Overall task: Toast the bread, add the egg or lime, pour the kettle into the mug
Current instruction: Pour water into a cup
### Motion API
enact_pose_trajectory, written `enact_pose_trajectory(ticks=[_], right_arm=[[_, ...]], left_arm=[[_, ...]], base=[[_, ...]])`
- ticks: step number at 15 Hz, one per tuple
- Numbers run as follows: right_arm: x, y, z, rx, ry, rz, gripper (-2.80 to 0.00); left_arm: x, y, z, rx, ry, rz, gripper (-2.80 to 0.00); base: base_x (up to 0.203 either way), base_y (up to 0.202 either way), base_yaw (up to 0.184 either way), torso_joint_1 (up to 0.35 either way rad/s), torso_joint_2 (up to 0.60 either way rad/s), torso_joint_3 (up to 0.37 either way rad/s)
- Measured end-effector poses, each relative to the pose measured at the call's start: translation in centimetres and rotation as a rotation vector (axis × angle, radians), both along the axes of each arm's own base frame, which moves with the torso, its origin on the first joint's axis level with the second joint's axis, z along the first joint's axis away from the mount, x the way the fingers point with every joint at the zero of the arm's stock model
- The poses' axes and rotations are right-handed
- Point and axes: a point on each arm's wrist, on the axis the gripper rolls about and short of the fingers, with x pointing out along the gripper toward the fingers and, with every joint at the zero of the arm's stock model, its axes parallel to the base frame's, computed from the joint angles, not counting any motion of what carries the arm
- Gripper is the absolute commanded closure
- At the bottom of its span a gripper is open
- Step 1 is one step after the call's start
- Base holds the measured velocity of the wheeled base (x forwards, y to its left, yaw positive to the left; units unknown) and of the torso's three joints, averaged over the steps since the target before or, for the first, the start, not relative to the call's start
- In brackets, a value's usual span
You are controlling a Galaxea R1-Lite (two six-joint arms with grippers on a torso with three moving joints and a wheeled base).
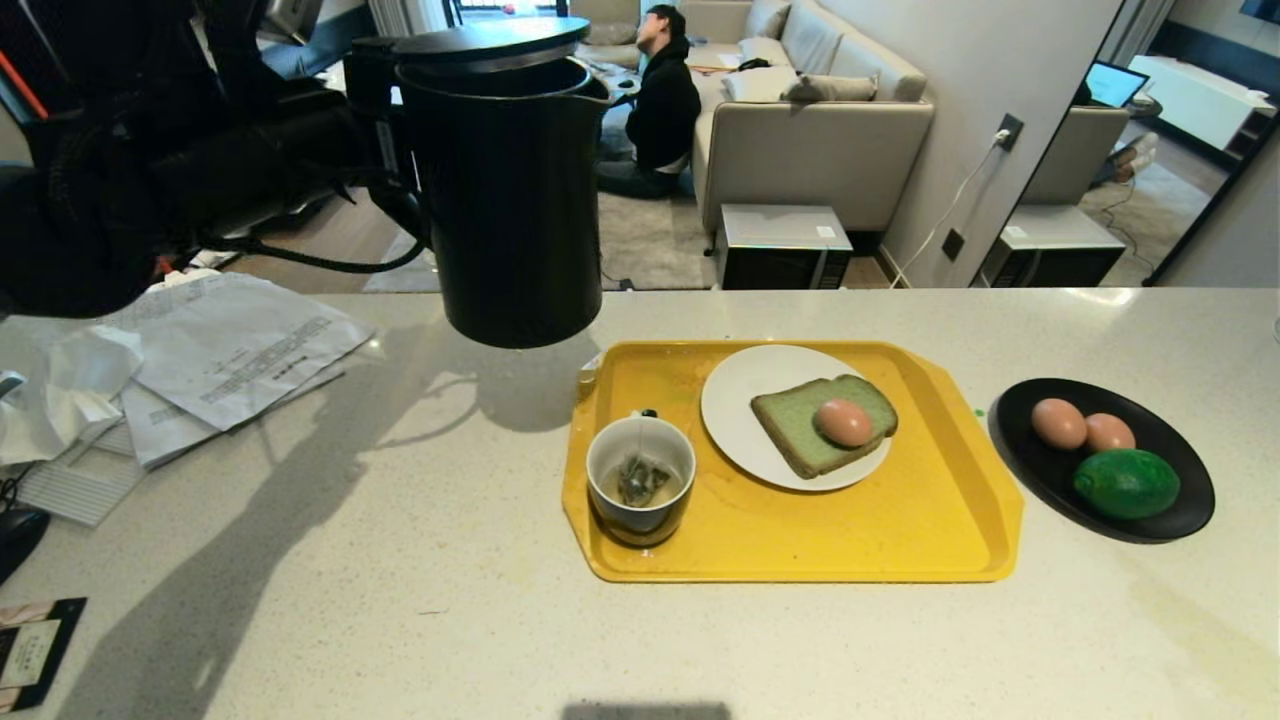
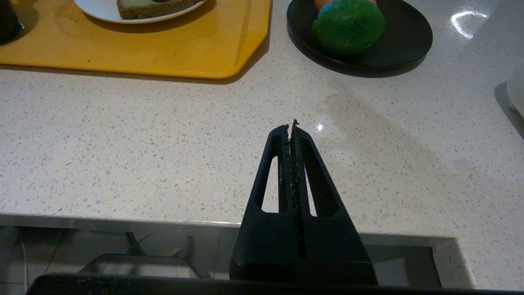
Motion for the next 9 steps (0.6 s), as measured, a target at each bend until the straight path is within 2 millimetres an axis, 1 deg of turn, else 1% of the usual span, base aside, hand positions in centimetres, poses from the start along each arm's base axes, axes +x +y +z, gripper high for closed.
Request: enact_pose_trajectory(ticks=[2, 9], right_arm=[[0.0, 0.0, 0.0, -0.001, 0.0, 0.0, 0.0], [0.0, 0.0, 0.0, -0.001, 0.0, 0.0, 0.0]], left_arm=[[-0.4, -0.4, 0.8, 0.039, -0.027, 0.002, 0.0], [-1.9, -0.2, 1.5, 0.257, 0.021, 0.017, 0.0]], base=[[0.0, 0.0, 0.0, 0.0, 0.0, 0.0], [0.0, 0.0, 0.0, 0.0, 0.0, 0.0]])
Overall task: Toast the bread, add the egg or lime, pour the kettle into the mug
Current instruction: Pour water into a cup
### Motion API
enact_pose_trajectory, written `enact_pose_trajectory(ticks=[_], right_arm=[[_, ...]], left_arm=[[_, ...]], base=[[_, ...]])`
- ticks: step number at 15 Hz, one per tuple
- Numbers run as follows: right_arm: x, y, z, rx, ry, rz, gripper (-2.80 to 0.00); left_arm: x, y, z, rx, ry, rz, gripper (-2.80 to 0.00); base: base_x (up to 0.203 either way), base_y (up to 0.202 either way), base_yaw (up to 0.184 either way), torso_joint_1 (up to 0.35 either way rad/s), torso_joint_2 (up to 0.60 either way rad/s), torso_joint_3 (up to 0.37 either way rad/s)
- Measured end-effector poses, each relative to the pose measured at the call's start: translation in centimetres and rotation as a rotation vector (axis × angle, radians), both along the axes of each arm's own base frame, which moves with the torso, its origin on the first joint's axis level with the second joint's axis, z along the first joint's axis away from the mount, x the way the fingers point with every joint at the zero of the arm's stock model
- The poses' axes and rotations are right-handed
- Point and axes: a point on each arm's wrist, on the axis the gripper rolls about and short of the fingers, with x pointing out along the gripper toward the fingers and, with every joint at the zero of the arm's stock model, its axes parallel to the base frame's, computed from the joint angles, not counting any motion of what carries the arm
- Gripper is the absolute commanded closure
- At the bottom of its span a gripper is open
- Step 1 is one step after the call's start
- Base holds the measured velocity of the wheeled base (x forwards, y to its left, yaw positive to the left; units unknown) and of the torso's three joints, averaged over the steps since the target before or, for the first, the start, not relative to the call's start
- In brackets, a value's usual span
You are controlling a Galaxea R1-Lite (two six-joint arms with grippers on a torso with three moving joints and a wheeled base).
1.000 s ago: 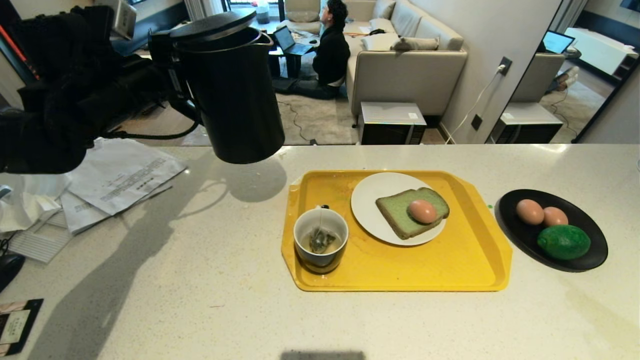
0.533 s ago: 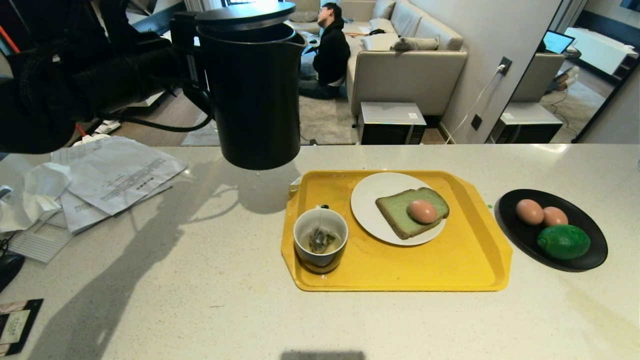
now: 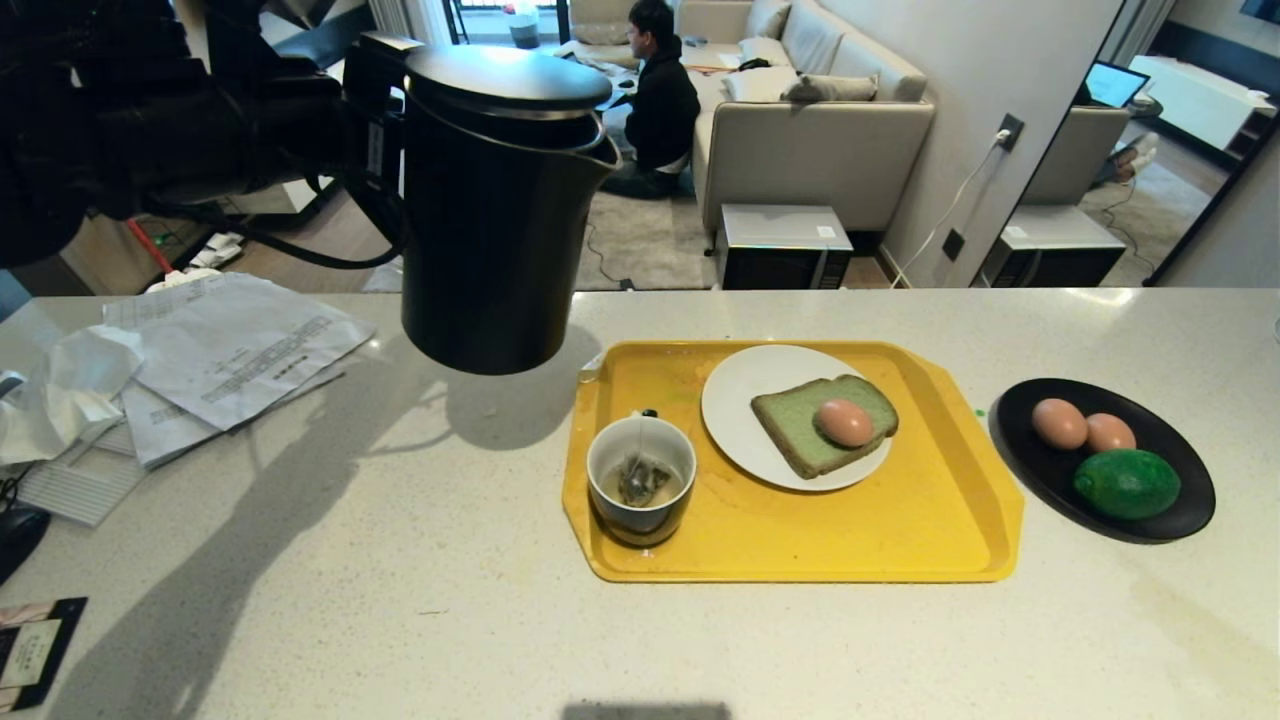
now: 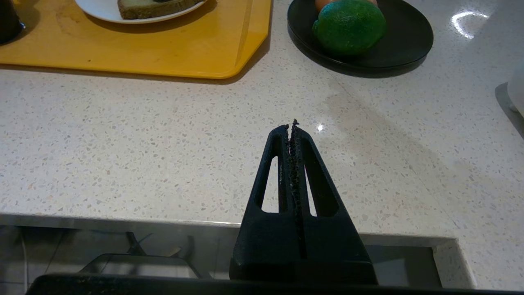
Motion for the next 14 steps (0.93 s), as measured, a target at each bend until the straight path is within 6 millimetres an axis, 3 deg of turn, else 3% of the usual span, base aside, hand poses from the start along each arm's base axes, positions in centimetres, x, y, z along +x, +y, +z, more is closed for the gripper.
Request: enact_pose_trajectory(ticks=[7, 14], right_arm=[[0.0, 0.0, 0.0, 0.001, 0.0, 0.0, 0.0], [0.0, 0.0, 0.0, 0.001, 0.0, 0.0, 0.0]], left_arm=[[-0.7, -0.2, 0.2, 0.129, -0.038, -0.003, 0.0], [-1.7, -1.0, -1.8, 0.322, 0.063, -0.036, 0.0]], base=[[0.0, 0.0, 0.0, 0.0, 0.0, 0.0], [0.0, 0.0, 0.0, 0.0, 0.0, 0.0]])
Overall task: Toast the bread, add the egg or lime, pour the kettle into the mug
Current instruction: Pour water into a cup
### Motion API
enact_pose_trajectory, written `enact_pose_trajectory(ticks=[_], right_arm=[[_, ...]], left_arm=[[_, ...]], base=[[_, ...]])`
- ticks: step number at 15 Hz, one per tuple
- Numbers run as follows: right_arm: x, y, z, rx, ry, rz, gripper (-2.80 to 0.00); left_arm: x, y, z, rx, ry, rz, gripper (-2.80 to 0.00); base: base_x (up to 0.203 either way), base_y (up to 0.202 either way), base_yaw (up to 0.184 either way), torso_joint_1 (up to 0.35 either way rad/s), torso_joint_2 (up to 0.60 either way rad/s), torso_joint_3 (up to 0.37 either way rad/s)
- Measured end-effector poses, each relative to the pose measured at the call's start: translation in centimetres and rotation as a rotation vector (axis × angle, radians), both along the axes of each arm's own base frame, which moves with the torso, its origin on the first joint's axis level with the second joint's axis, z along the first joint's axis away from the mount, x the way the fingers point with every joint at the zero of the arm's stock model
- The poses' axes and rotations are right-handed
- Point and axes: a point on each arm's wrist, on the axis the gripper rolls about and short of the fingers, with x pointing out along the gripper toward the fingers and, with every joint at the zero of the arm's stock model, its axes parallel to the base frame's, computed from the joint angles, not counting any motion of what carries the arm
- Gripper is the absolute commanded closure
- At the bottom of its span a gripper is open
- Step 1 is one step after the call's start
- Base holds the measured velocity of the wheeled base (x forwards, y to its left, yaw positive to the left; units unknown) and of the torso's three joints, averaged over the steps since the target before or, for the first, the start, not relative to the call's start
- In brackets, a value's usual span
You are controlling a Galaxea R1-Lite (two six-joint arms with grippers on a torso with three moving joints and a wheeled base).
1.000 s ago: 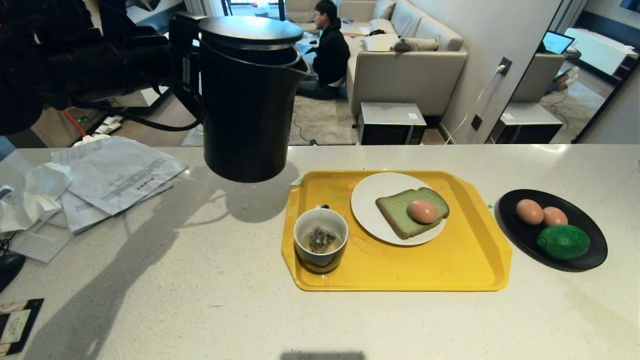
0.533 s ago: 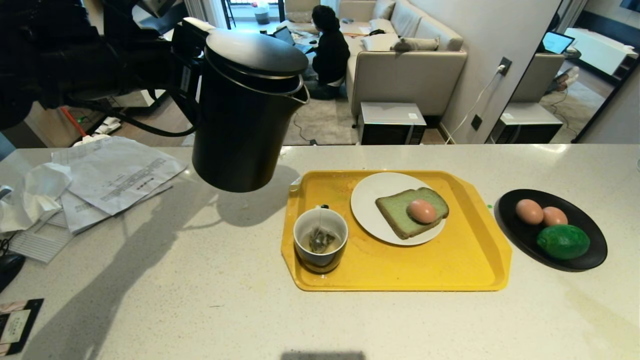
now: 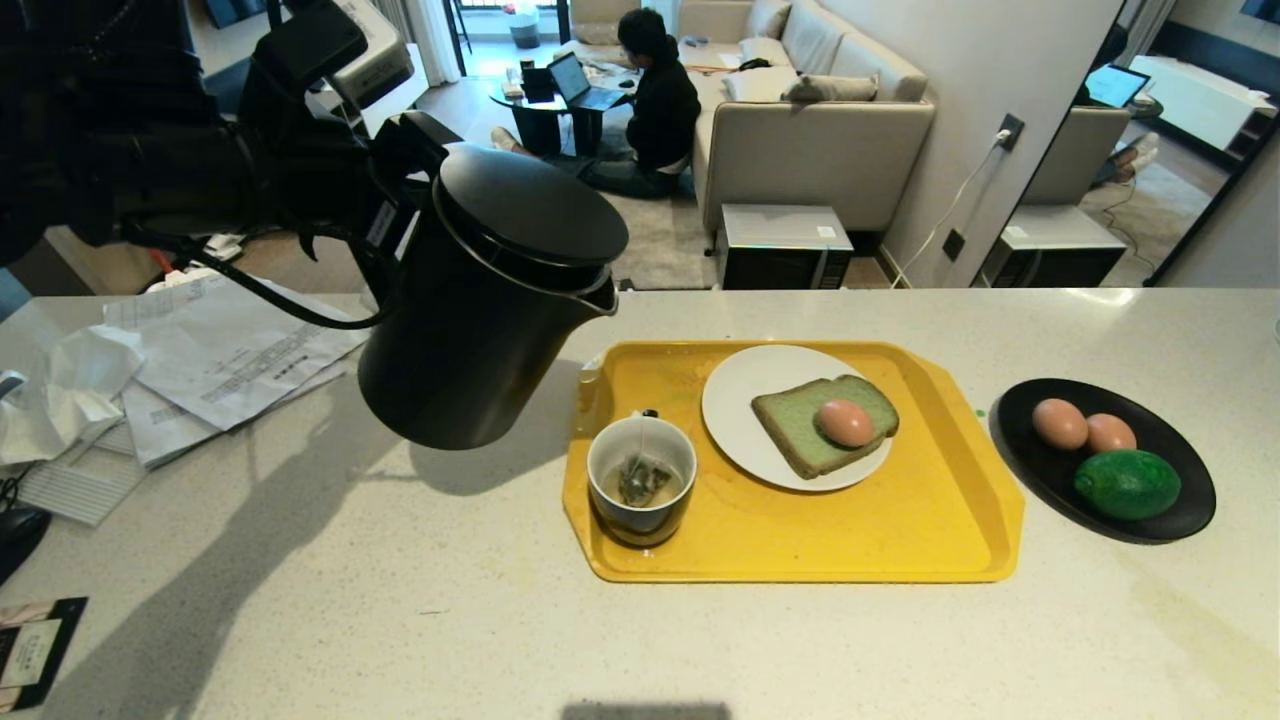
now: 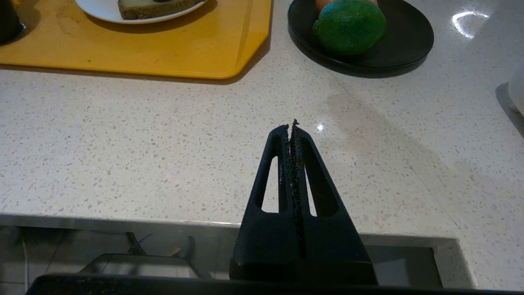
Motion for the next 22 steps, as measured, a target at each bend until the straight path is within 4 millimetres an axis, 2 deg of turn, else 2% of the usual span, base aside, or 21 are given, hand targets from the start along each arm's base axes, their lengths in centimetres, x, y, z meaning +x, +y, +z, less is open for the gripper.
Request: enact_pose_trajectory(ticks=[6, 14, 22], right_arm=[[0.0, 0.0, 0.0, 0.0, 0.0, 0.0, 0.0], [0.0, 0.0, 0.0, 0.0, 0.0, 0.0, 0.0], [0.0, 0.0, 0.0, 0.0, 0.0, 0.0, 0.0]], left_arm=[[-0.4, 0.1, -1.4, 0.09, 0.021, 0.029, 0.0], [-0.6, 0.2, -1.3, 0.198, -0.019, 0.104, 0.0], [-1.2, -1.2, -1.2, 0.229, -0.027, 0.126, 0.0]], base=[[0.0, 0.0, 0.0, 0.0, 0.0, 0.0], [0.0, 0.0, 0.0, 0.0, 0.0, 0.0], [0.0, 0.0, 0.0, 0.0, 0.0, 0.0]])
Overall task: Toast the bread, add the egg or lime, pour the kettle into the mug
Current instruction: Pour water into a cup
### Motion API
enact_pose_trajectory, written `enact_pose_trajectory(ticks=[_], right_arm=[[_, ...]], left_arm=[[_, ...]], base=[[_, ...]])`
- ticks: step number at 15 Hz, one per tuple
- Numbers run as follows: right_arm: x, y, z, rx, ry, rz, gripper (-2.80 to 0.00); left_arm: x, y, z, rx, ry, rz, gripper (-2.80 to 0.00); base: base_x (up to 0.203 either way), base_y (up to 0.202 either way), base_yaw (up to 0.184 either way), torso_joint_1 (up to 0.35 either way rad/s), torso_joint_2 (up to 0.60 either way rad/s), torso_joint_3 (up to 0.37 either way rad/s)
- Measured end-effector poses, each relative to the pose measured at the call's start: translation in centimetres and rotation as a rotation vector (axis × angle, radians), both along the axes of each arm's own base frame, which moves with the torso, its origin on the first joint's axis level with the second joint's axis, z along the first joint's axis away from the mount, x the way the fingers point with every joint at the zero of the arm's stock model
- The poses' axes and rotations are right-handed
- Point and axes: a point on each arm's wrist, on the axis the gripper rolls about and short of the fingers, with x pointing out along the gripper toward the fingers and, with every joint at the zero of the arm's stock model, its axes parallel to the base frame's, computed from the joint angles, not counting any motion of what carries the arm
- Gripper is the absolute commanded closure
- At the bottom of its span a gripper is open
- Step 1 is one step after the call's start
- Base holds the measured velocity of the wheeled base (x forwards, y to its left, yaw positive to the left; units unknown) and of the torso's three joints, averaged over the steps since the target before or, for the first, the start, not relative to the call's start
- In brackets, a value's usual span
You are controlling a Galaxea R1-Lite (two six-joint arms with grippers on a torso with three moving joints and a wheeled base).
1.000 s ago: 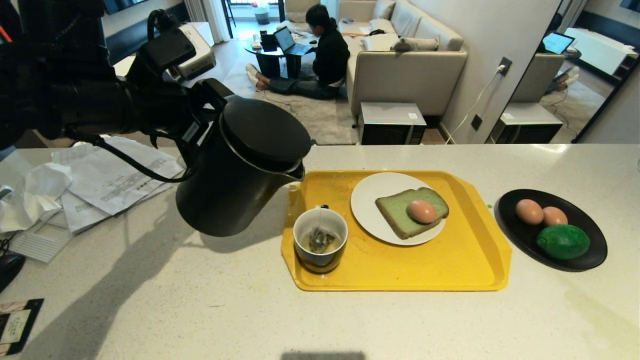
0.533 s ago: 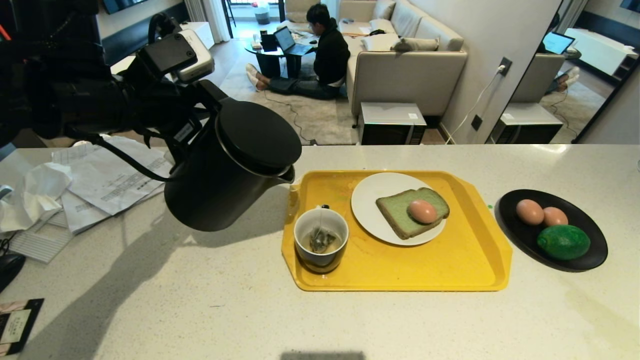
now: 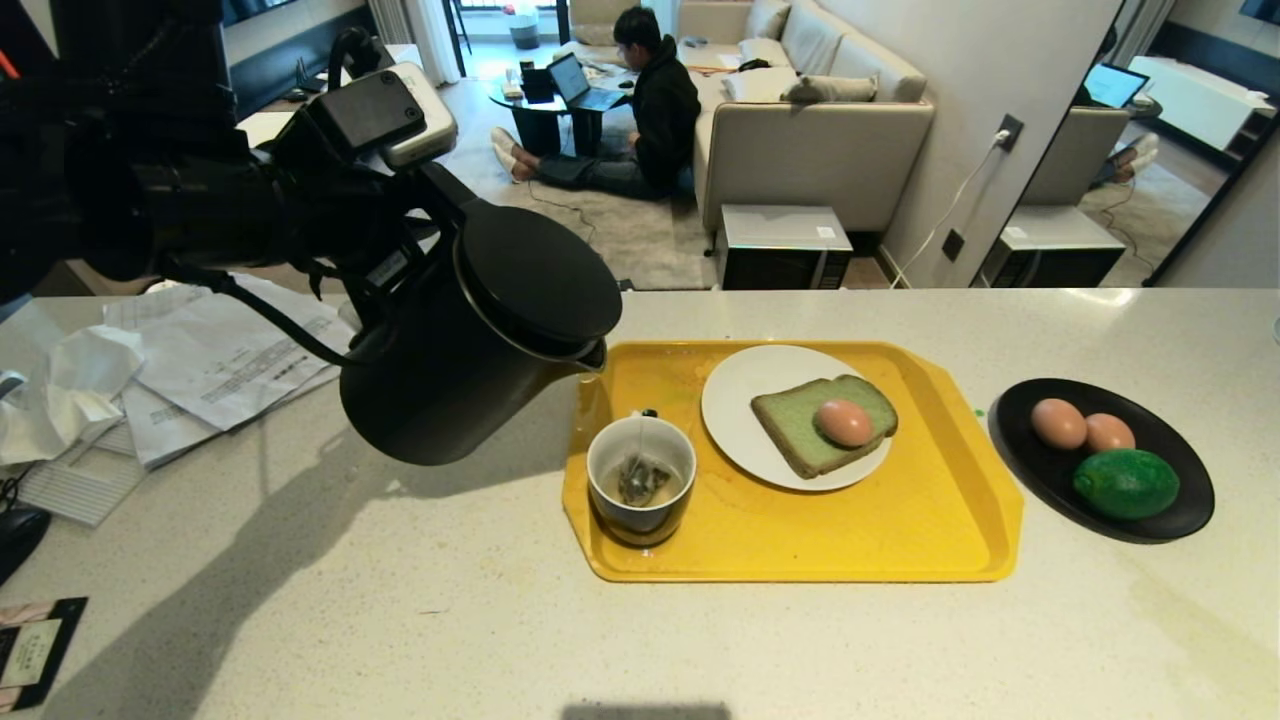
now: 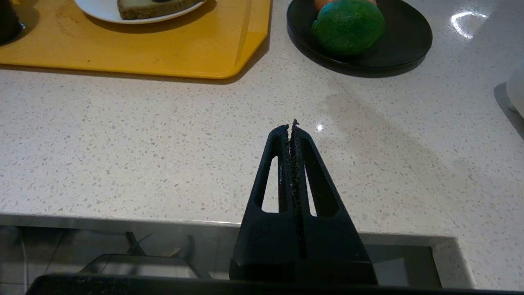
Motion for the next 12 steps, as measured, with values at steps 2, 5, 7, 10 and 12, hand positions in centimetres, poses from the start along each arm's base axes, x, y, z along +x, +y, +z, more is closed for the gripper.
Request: enact_pose_trajectory(ticks=[2, 5, 7, 10, 12], right_arm=[[0.0, 0.0, 0.0, 0.0, 0.0, 0.0, 0.0], [0.0, 0.0, 0.0, 0.0, 0.0, 0.0, 0.0], [0.0, 0.0, 0.0, 0.0, 0.0, -0.001, 0.0], [0.0, 0.0, 0.0, 0.0, 0.0, 0.0, 0.0], [0.0, 0.0, 0.0, 0.0, 0.0, 0.0, 0.0]], left_arm=[[-0.2, -0.2, 0.2, 0.018, -0.009, 0.013, 0.0], [-0.7, -0.6, 1.0, 0.055, 0.0, 0.018, 0.0], [-1.2, -0.6, 1.7, 0.087, 0.014, 0.015, 0.0], [-1.7, -0.6, 2.3, 0.133, 0.022, 0.013, 0.0], [-1.9, -0.6, 2.3, 0.151, 0.032, 0.01, 0.0]], base=[[0.0, 0.0, 0.0, 0.0, 0.0, 0.0], [0.0, 0.0, 0.0, 0.0, 0.0, 0.0], [0.0, 0.0, 0.0, 0.0, 0.0, 0.0], [0.0, 0.0, 0.0, 0.0, 0.0, 0.0], [0.0, 0.0, 0.0, 0.0, 0.0, 0.0]])
